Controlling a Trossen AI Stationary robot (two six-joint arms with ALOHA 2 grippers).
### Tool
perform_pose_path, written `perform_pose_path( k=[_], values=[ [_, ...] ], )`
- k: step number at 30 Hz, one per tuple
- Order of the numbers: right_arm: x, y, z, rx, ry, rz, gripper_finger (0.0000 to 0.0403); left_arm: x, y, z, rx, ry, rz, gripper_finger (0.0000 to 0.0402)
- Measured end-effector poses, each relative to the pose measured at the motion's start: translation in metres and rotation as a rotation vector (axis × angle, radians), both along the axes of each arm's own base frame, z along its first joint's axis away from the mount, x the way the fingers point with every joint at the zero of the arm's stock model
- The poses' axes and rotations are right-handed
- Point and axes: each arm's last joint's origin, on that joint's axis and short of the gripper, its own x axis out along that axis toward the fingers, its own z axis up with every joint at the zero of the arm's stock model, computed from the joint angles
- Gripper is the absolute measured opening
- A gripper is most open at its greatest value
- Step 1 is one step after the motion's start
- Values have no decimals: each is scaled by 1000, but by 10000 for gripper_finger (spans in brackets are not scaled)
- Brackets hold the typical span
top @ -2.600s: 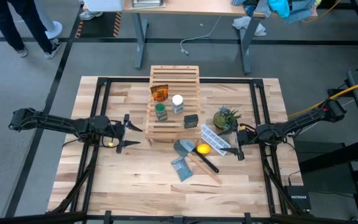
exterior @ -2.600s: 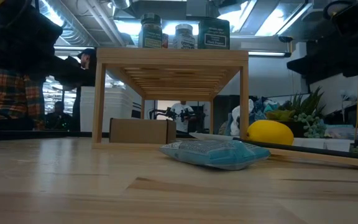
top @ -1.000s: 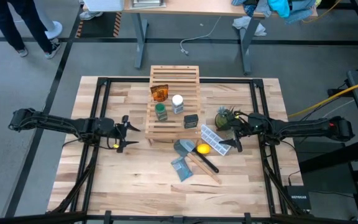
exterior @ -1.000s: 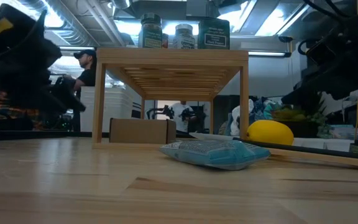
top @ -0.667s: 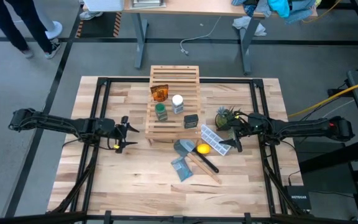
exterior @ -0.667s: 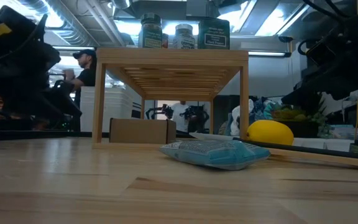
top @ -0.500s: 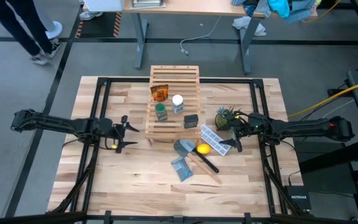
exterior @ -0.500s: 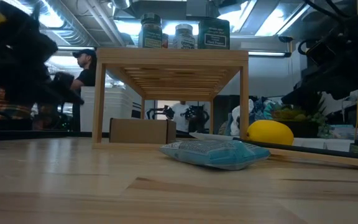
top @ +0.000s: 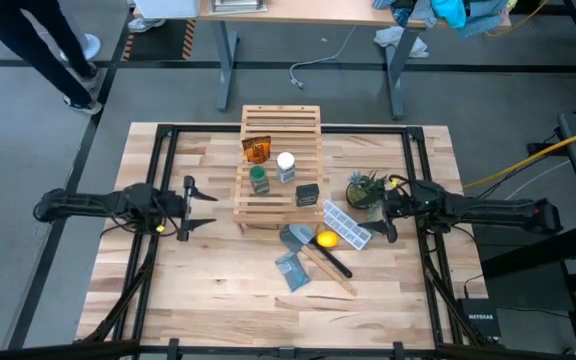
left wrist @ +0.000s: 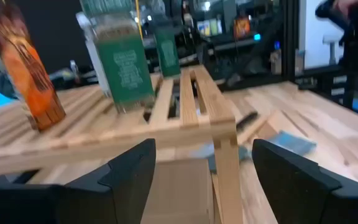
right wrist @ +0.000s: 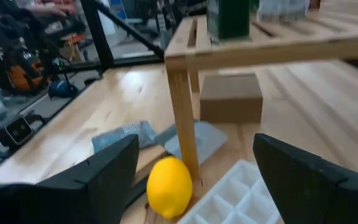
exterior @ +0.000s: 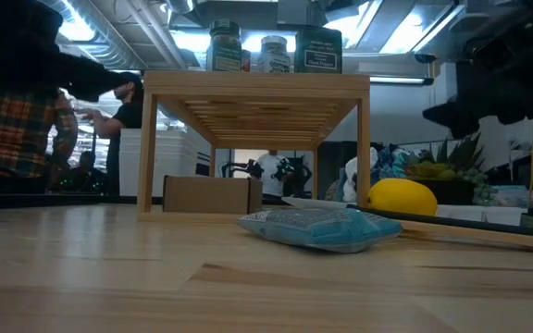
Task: Shelf spices
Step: Return to Home Position
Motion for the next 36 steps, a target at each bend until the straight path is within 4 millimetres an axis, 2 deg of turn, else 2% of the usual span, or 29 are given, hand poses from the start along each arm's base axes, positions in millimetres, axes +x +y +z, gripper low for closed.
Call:
perform_pose_path(
  k=[4, 21, 36],
  values=[
    [-4, 1, 6, -9, -58, 0, 324, -3, 0, 4, -1, -50, 1, 260],
    [-20, 3, 22, -42, -259, 3, 324, -3, 0, 4, -2, -45, -3, 260],
    [-20, 3, 18, -35, -217, 3, 324, -3, -1, 4, -2, -45, -7, 260]
  ],
)
